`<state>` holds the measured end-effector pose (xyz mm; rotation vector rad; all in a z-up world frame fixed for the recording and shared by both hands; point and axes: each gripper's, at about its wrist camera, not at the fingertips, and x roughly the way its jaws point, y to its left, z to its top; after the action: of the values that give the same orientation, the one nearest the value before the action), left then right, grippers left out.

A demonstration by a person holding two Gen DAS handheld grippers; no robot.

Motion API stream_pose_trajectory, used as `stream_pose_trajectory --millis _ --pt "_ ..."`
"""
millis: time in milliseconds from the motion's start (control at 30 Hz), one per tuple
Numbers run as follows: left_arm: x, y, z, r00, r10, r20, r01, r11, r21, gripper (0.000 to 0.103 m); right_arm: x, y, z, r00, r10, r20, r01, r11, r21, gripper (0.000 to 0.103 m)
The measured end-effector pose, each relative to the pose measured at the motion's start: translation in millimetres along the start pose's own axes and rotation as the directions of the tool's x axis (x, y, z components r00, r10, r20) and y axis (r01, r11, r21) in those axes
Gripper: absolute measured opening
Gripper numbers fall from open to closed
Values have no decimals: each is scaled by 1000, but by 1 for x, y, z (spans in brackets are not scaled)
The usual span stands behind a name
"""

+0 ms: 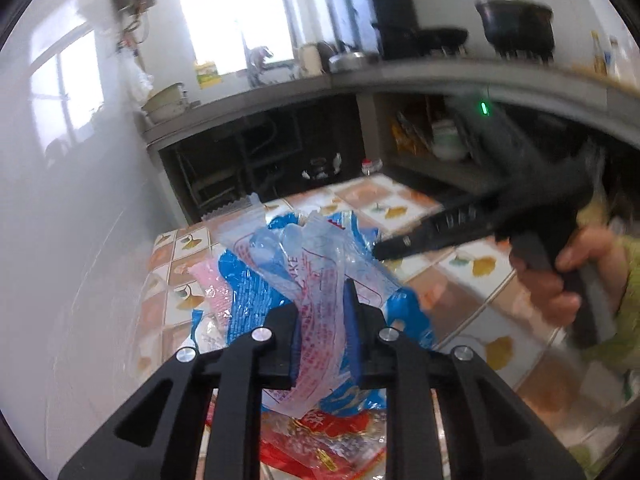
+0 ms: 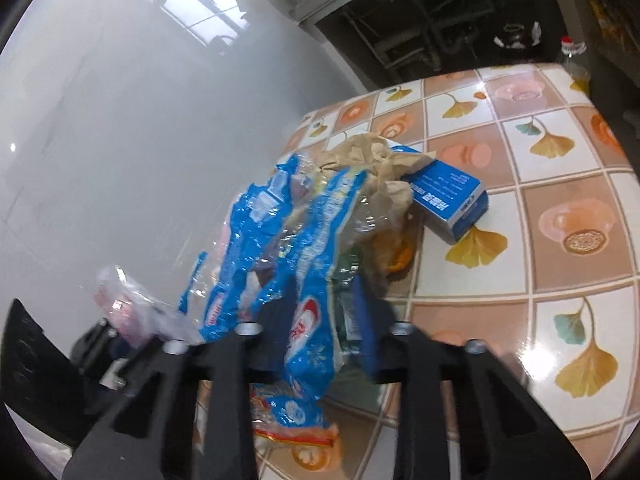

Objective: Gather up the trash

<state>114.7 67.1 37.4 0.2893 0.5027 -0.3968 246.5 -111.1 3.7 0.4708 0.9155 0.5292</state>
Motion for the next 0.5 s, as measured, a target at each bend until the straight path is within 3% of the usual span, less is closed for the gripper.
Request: stream_pose_trajectory --millis 300,500 --pt "-41 10 -4 997 -29 78 40 989 -144 17 -43 11 -14 997 50 53 -48 998 -38 0" --pt "-60 9 -3 990 -93 109 113 975 -193 17 -106 7 -41 991 56 117 -55 998 -16 0"
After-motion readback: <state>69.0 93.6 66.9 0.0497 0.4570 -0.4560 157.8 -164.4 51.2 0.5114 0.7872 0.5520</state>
